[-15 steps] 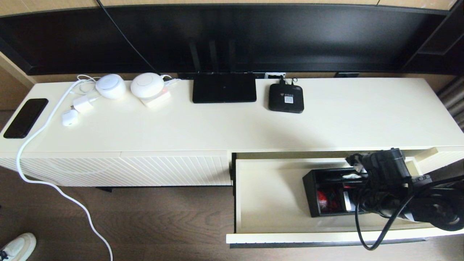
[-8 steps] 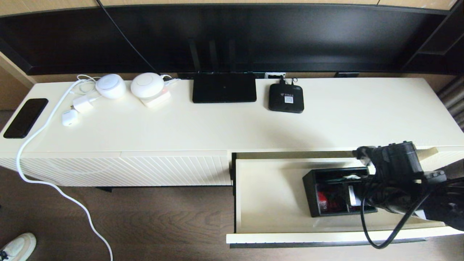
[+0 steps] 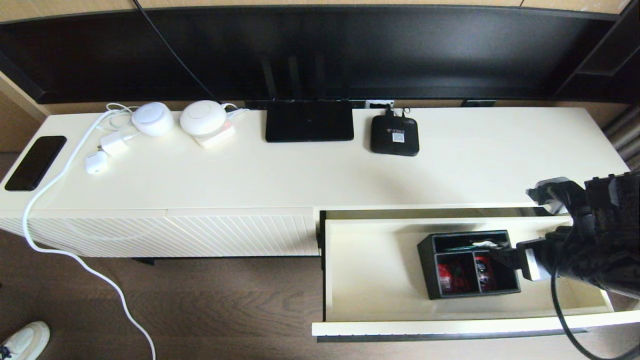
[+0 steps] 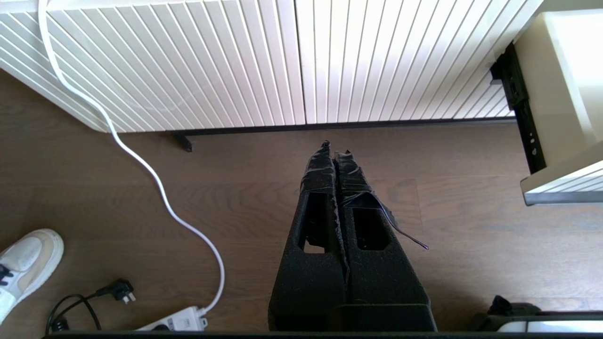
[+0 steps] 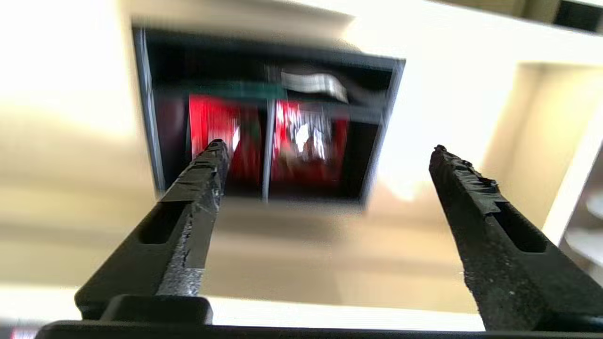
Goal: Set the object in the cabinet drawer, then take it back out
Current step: Close the drawer
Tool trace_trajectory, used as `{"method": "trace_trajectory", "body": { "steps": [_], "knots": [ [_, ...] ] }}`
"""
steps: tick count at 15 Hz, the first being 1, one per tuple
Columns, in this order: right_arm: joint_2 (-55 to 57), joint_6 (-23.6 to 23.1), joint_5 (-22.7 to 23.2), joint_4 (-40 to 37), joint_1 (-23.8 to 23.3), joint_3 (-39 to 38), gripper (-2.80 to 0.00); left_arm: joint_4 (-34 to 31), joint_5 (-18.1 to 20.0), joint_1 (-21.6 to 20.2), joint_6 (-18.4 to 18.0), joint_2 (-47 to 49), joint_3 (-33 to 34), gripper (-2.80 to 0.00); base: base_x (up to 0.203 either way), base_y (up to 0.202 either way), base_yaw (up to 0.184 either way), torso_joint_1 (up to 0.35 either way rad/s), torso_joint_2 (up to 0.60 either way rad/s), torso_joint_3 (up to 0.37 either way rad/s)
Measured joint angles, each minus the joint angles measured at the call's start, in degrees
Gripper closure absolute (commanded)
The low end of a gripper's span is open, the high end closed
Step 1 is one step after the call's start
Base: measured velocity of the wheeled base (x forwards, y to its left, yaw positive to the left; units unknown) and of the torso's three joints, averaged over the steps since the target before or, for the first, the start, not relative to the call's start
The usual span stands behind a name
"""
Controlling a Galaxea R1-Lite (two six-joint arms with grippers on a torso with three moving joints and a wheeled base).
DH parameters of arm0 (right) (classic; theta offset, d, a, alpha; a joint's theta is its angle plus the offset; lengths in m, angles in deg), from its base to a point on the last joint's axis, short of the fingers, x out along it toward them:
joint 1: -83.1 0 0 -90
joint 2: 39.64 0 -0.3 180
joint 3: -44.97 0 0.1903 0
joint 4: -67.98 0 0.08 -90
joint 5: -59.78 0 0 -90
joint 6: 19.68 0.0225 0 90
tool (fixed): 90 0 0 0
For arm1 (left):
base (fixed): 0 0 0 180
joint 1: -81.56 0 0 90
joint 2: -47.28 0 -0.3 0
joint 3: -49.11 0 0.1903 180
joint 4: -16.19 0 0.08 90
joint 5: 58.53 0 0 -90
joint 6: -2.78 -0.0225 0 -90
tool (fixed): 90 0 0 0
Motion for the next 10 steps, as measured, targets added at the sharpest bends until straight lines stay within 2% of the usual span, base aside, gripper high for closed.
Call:
{"method": "trace_trajectory", "body": {
  "steps": [1, 2, 6, 8, 10],
  "knots": [
    [-1.88, 0.17, 0.17, -4.12, 0.0, 0.84, -2.8, 0.0, -0.04, 0.0, 0.01, 0.0, 0.0, 0.0, 0.0, 0.0, 0.0, 0.0, 0.0, 0.0],
    [-3.75, 0.27, 0.36, -8.13, 0.02, 1.58, 0.0, 0.0, -0.01, 0.0, 0.04, 0.0, 0.0, 0.0, 0.0, 0.0, 0.0, 0.0, 0.0, 0.0],
    [-11.51, -0.55, 3.23, -25.08, 1.84, 2.41, 0.0, 0.02, -0.01, 0.0, 0.01, 0.0, 0.02, 0.0, 0.0, 0.0, 0.0, 0.0, 0.0, 0.0],
    [-14.55, -5.58, 3.95, -31.9, 5.15, 1.33, 0.0, 0.04, -0.01, 0.0, 0.04, 0.0, 0.02, 0.0, 0.0, 0.0, 0.0, 0.0, 0.0, 0.0],
    [-16.57, -10.7, 3.78, -34.43, 9.46, -1.53, 0.0, 0.02, -0.01, 0.0, 0.04, 0.0, 0.0, 0.0, 0.0, 0.0, 0.0, 0.0, 0.0, 0.0]
  ]
}}
